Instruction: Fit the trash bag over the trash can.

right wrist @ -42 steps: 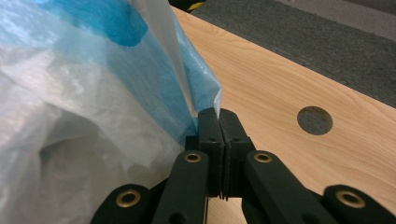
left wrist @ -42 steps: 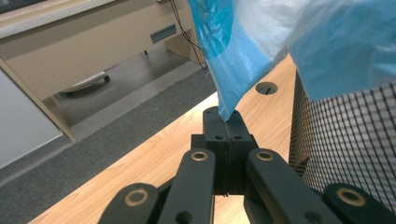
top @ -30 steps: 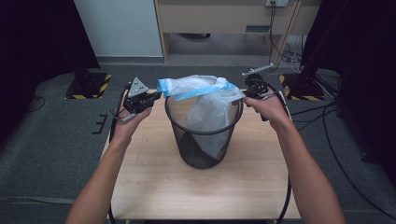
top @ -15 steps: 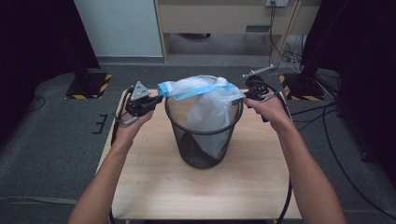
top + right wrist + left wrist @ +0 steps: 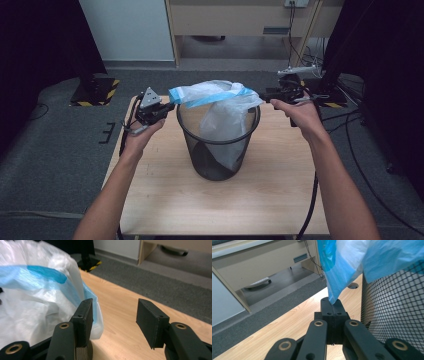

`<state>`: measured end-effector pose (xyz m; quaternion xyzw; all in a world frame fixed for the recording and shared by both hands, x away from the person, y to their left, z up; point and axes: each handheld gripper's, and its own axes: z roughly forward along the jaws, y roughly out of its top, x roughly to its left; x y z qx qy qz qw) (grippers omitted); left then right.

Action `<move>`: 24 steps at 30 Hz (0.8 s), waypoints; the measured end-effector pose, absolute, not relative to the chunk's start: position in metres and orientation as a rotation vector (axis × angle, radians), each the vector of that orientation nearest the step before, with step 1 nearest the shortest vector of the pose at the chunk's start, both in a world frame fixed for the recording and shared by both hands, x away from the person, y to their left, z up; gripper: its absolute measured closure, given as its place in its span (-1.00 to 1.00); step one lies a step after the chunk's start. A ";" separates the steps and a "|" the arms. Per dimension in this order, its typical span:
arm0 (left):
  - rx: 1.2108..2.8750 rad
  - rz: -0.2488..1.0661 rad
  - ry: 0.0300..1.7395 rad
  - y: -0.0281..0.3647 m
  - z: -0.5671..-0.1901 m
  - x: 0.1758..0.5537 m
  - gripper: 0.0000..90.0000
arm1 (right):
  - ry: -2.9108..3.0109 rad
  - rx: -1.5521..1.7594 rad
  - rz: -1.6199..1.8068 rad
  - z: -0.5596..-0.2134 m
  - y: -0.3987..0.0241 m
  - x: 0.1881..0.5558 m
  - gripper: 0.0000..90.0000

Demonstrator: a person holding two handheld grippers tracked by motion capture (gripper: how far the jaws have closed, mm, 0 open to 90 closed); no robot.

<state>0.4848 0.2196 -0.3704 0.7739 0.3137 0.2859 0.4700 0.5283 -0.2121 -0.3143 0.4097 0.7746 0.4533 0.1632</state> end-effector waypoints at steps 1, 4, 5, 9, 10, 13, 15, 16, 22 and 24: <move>1.896 0.700 0.767 0.219 -0.370 0.484 1.00 | 2.195 1.164 1.307 -0.312 -0.215 0.526 0.04; 1.897 0.700 0.761 0.218 -0.371 0.484 1.00 | 2.167 1.132 1.349 -0.304 -0.220 0.519 0.01; 1.897 0.699 0.761 0.218 -0.371 0.484 1.00 | 2.157 1.120 1.368 -0.301 -0.221 0.517 0.00; 1.893 0.693 0.763 0.218 -0.371 0.484 1.00 | 2.150 1.052 1.429 -0.290 -0.219 0.509 -0.05; 1.893 0.693 0.762 0.217 -0.371 0.484 1.00 | 2.159 1.019 1.438 -0.288 -0.217 0.507 -0.05; 1.890 0.690 0.759 0.218 -0.371 0.483 1.00 | 2.190 0.926 1.471 -0.281 -0.206 0.500 -0.11; 1.885 0.688 0.759 0.218 -0.370 0.483 1.00 | 2.208 0.876 1.478 -0.279 -0.200 0.498 -0.14; 1.883 0.689 0.758 0.218 -0.370 0.482 1.00 | 2.220 0.853 1.485 -0.278 -0.196 0.497 -0.17; 1.873 0.688 0.755 0.220 -0.367 0.482 1.00 | 2.299 0.709 1.454 -0.277 -0.175 0.496 -0.36; 1.874 0.688 0.751 0.220 -0.367 0.482 1.00 | 2.307 0.679 1.438 -0.277 -0.170 0.496 -0.39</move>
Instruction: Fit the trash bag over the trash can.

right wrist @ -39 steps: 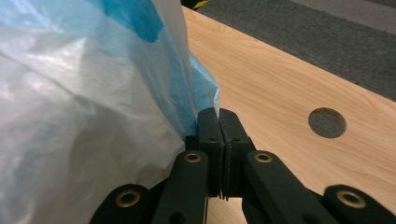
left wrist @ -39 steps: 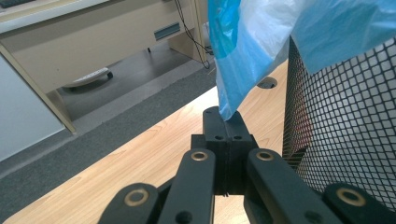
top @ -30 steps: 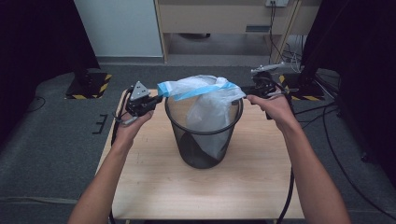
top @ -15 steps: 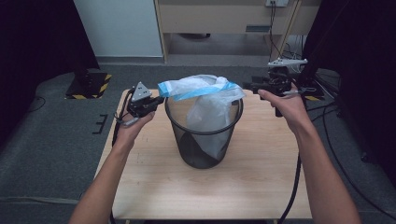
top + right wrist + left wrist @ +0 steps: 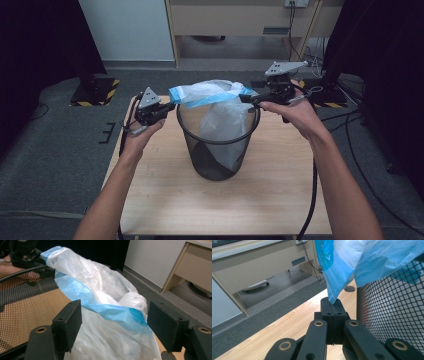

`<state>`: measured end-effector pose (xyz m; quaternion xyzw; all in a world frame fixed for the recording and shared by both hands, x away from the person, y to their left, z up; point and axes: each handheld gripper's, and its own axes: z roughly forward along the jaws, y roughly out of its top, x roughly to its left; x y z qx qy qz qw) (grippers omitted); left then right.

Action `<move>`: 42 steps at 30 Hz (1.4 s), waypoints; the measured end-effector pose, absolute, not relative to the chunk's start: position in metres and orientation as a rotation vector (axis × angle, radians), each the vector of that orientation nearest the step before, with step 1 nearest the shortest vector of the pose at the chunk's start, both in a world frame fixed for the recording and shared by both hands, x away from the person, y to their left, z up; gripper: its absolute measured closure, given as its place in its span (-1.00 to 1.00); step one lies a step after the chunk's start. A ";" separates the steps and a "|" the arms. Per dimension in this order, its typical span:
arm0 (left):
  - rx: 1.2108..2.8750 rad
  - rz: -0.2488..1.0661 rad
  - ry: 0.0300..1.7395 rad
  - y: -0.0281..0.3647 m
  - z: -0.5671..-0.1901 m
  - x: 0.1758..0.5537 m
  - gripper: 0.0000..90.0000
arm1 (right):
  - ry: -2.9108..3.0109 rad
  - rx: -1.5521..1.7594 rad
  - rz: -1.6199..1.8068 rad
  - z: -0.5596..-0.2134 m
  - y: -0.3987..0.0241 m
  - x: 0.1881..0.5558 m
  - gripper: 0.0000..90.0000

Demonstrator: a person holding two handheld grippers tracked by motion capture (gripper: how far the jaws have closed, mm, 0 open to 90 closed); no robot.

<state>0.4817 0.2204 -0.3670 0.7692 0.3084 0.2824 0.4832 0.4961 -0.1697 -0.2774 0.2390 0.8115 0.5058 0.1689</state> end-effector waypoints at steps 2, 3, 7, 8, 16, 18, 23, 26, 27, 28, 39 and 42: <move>1.873 0.686 0.752 0.220 -0.367 0.482 1.00 | 2.319 0.655 1.421 -0.278 -0.165 0.496 -0.39; 1.873 0.686 0.753 0.220 -0.367 0.482 1.00 | 2.332 0.635 1.406 -0.277 -0.162 0.496 -0.40; 1.874 0.688 0.747 0.220 -0.365 0.481 1.00 | 2.335 0.596 1.406 -0.277 -0.154 0.496 -0.40; 1.873 0.688 0.746 0.220 -0.365 0.481 1.00 | 2.338 0.587 1.402 -0.277 -0.152 0.496 -0.40; 1.869 0.689 0.738 0.221 -0.362 0.481 1.00 | 2.367 0.492 1.368 -0.278 -0.141 0.493 -0.46; 1.871 0.689 0.736 0.221 -0.362 0.481 1.00 | 2.374 0.475 1.353 -0.279 -0.138 0.493 -0.46; 1.868 0.691 0.732 0.222 -0.361 0.480 1.00 | 2.371 0.473 1.287 -0.279 -0.138 0.494 -0.08; 1.859 0.683 0.735 0.223 -0.360 0.480 1.00 | 2.371 0.472 1.272 -0.280 -0.140 0.494 0.33; 1.860 0.683 0.736 0.224 -0.360 0.480 1.00 | 2.373 0.479 1.272 -0.279 -0.140 0.494 0.45; 1.861 0.684 0.734 0.224 -0.360 0.480 1.00 | 2.371 0.483 1.270 -0.279 -0.141 0.495 0.60; 1.875 0.675 0.736 0.225 -0.361 0.483 1.00 | 2.367 0.493 1.331 -0.276 -0.141 0.491 -0.15; 1.876 0.673 0.733 0.225 -0.358 0.484 1.00 | 2.379 0.462 1.324 -0.276 -0.137 0.487 -0.39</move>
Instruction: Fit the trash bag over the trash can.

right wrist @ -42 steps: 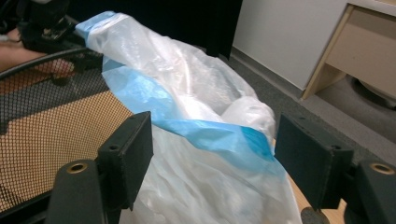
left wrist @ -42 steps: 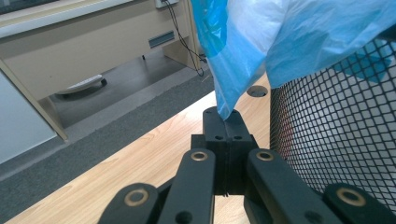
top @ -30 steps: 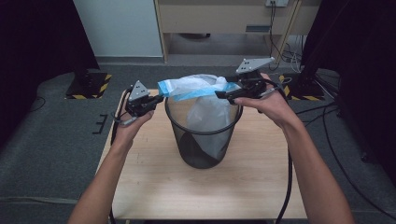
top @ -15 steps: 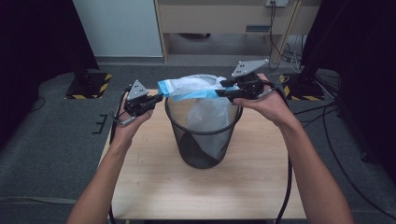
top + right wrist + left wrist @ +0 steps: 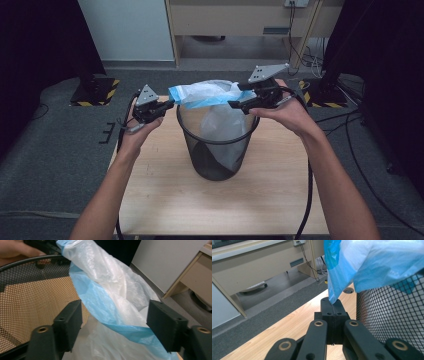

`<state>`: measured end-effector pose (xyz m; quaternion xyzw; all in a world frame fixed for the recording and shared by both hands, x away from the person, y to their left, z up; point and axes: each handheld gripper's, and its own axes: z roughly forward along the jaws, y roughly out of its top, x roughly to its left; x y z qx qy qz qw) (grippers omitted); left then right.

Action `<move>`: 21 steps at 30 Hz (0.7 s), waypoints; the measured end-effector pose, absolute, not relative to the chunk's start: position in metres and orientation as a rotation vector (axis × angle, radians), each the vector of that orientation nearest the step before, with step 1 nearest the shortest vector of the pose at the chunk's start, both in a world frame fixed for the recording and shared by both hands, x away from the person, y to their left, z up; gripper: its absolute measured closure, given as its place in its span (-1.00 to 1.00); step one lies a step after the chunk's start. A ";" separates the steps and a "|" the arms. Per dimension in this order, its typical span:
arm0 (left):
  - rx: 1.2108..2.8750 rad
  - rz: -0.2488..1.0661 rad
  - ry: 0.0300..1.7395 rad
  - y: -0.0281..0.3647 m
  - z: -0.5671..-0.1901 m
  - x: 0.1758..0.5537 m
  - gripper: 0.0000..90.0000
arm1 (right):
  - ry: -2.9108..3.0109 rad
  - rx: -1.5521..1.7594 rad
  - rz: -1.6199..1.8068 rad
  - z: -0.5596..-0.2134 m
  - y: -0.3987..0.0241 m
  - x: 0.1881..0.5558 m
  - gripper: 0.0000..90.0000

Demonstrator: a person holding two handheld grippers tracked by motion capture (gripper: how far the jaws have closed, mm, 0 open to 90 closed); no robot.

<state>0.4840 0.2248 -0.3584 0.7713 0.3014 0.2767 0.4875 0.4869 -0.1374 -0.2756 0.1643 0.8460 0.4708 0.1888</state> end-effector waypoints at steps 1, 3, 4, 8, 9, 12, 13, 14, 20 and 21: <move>1.878 0.675 0.729 0.225 -0.357 0.484 1.00 | 2.382 0.450 1.314 -0.276 -0.137 0.486 -0.45; 1.879 0.675 0.725 0.224 -0.356 0.484 1.00 | 2.383 0.432 1.283 -0.277 -0.135 0.485 -0.52; 1.882 0.677 0.721 0.224 -0.355 0.484 1.00 | 2.384 0.433 1.260 -0.278 -0.135 0.484 -0.54; 1.885 0.675 0.714 0.223 -0.353 0.485 1.00 | 2.387 0.411 1.156 -0.281 -0.135 0.488 -0.54; 1.887 0.673 0.711 0.223 -0.352 0.485 1.00 | 2.388 0.404 1.142 -0.281 -0.134 0.488 -0.52; 1.895 0.670 0.707 0.221 -0.352 0.485 1.00 | 2.379 0.396 1.122 -0.282 -0.135 0.490 -0.50; 1.899 0.668 0.704 0.221 -0.352 0.485 1.00 | 2.376 0.401 1.122 -0.282 -0.136 0.491 -0.47; 1.901 0.670 0.701 0.221 -0.352 0.485 1.00 | 2.374 0.405 1.102 -0.283 -0.137 0.493 -0.41; 1.895 0.671 0.702 0.221 -0.351 0.484 1.00 | 2.347 0.432 1.100 -0.283 -0.141 0.497 0.27; 1.891 0.670 0.704 0.221 -0.351 0.484 1.00 | 2.343 0.438 1.118 -0.283 -0.142 0.498 0.41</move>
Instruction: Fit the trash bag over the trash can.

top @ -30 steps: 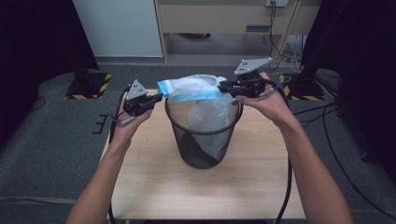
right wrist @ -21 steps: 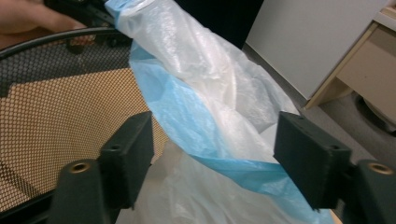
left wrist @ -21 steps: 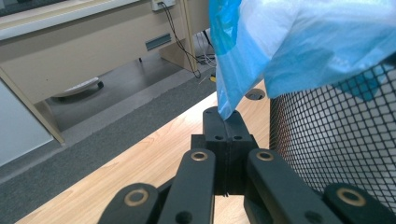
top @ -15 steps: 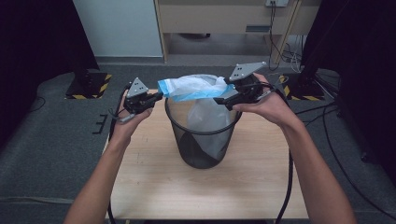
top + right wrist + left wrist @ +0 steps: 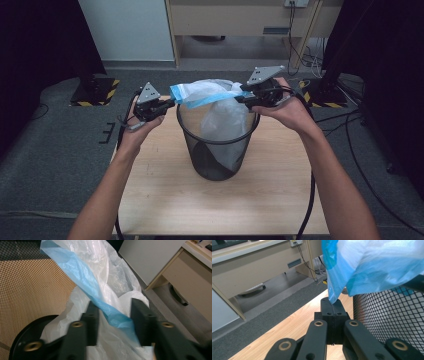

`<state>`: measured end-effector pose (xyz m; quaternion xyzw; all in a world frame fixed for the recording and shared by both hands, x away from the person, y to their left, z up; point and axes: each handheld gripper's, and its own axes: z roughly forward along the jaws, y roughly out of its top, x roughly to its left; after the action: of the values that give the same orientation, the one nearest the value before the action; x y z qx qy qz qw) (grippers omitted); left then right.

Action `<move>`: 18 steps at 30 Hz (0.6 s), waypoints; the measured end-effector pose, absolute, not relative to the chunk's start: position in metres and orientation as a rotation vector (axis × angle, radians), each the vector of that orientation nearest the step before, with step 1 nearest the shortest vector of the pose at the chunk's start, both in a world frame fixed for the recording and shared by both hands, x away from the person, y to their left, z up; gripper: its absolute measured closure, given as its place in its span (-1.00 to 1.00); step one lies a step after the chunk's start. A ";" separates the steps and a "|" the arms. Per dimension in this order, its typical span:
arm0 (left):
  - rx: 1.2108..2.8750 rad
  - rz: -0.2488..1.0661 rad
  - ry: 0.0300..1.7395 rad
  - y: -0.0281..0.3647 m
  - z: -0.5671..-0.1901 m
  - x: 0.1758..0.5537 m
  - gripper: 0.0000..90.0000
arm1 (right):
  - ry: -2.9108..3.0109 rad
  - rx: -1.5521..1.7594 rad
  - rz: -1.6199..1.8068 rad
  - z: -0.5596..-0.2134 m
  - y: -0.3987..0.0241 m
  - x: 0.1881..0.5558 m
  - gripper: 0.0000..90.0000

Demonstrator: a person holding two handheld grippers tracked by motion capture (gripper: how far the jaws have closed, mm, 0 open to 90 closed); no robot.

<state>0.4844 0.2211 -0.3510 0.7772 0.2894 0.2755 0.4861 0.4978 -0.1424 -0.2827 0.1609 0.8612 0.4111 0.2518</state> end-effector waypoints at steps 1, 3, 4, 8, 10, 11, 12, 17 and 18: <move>1.890 0.670 0.704 0.221 -0.351 0.484 1.00 | 2.342 0.442 1.126 -0.282 -0.143 0.498 0.53; 1.890 0.672 0.703 0.222 -0.351 0.484 1.00 | 2.340 0.447 1.135 -0.282 -0.145 0.498 0.74; 1.889 0.672 0.703 0.223 -0.351 0.485 1.00 | 2.347 0.453 1.151 -0.281 -0.147 0.498 0.84; 1.878 0.680 0.703 0.226 -0.349 0.484 1.00 | 2.346 0.478 1.210 -0.277 -0.153 0.494 0.95; 1.872 0.682 0.704 0.226 -0.349 0.484 1.00 | 2.346 0.477 1.227 -0.274 -0.156 0.490 0.96; 1.872 0.683 0.703 0.226 -0.349 0.484 1.00 | 2.343 0.479 1.234 -0.273 -0.158 0.489 0.97; 1.874 0.684 0.700 0.226 -0.349 0.483 1.00 | 2.345 0.484 1.239 -0.271 -0.160 0.487 0.98; 1.880 0.681 0.721 0.228 -0.349 0.477 1.00 | 2.343 0.501 1.279 -0.270 -0.170 0.474 0.99; 1.878 0.700 0.685 0.229 -0.349 0.478 1.00 | 2.344 0.507 1.278 -0.270 -0.172 0.471 0.99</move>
<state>0.4780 0.2289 -0.3491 0.7731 0.2819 0.2881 0.4897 0.4714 -0.1721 -0.2704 0.1825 0.8432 0.4598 0.2105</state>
